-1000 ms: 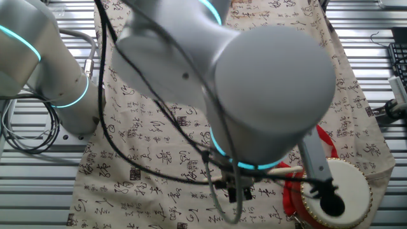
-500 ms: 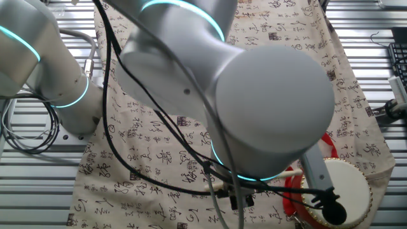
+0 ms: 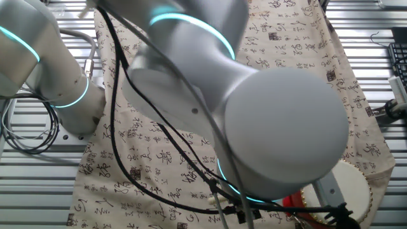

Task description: Play the drum

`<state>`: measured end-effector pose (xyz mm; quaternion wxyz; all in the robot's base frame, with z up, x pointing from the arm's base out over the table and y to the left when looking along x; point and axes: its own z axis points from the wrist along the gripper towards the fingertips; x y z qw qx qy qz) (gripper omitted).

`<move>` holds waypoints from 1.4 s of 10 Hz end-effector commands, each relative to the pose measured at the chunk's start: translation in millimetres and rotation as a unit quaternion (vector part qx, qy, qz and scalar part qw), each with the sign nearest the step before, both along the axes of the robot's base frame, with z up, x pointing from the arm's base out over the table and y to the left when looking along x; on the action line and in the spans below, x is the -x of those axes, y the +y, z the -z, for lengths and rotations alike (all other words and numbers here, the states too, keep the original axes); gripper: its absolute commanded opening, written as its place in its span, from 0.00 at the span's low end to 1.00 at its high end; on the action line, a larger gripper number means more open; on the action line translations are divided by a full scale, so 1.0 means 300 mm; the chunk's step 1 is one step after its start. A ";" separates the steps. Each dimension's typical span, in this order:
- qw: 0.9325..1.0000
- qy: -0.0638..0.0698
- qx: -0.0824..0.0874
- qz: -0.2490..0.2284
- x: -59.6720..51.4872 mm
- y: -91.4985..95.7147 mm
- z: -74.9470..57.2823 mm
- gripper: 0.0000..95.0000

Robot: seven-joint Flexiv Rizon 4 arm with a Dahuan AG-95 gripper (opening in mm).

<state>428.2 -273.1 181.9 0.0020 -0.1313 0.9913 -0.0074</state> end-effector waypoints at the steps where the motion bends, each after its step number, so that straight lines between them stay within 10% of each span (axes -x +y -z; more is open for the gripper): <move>1: 1.000 -0.006 0.008 0.002 0.004 0.002 0.001 0.00; 8: 0.992 -0.018 -0.012 0.121 0.016 -0.141 0.033 0.00; 14: 0.991 -0.003 -0.018 0.130 -0.088 -0.039 -0.031 0.00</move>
